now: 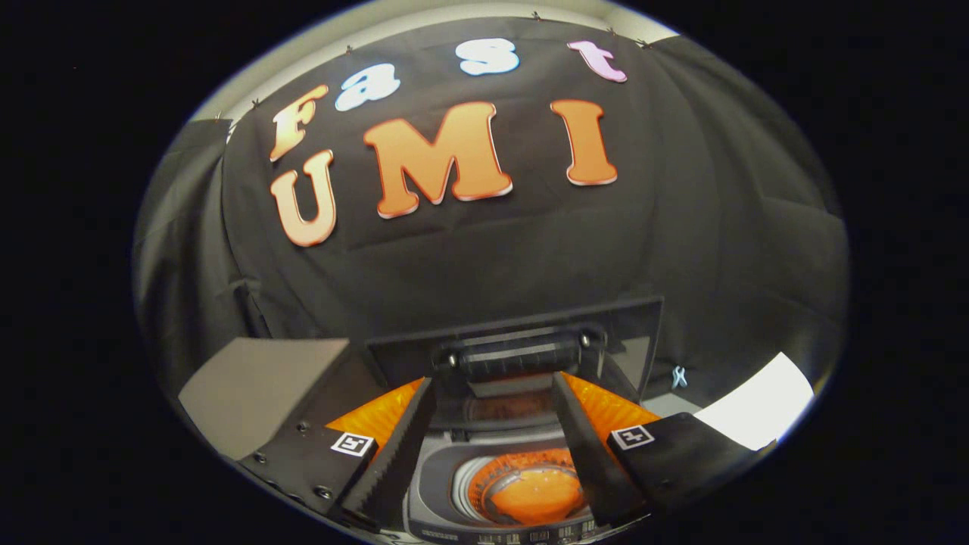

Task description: Put the clothes into the washing machine and then close the washing machine lid.

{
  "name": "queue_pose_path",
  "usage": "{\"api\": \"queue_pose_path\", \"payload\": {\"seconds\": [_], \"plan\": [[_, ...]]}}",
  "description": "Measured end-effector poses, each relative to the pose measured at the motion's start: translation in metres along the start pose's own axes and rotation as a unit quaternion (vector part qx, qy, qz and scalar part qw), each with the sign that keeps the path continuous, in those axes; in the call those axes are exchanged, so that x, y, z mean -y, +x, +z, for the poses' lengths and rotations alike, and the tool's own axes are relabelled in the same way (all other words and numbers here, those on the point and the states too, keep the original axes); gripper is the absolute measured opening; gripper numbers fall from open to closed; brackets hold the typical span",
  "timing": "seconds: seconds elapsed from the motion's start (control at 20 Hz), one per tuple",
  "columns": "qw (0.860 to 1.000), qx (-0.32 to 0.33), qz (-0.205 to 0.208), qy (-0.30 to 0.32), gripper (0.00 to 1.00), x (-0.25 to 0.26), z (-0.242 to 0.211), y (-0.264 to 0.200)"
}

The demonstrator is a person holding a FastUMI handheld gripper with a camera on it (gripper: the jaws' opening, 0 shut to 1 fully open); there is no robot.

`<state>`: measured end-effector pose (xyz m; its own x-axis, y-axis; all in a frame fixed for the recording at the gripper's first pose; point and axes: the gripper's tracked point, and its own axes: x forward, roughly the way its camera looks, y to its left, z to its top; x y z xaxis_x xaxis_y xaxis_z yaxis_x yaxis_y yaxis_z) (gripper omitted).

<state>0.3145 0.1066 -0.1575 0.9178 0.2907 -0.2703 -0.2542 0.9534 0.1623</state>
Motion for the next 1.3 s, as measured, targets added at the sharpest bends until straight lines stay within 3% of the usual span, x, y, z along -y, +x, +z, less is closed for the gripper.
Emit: {"api": "queue_pose_path", "payload": {"seconds": [0.2,0.35,0.75,1.0,1.3], "plan": [[1.000,0.031,0.003,-0.003,0.98,-0.001,0.062,0.036],[0.999,0.029,0.005,-0.017,0.98,0.003,0.078,0.077],[0.998,-0.045,-0.021,-0.035,0.98,0.031,0.042,0.167],[0.994,-0.084,-0.051,-0.052,0.98,0.049,0.012,0.184],[0.995,-0.063,-0.043,-0.065,0.98,0.050,0.012,0.182]]}}
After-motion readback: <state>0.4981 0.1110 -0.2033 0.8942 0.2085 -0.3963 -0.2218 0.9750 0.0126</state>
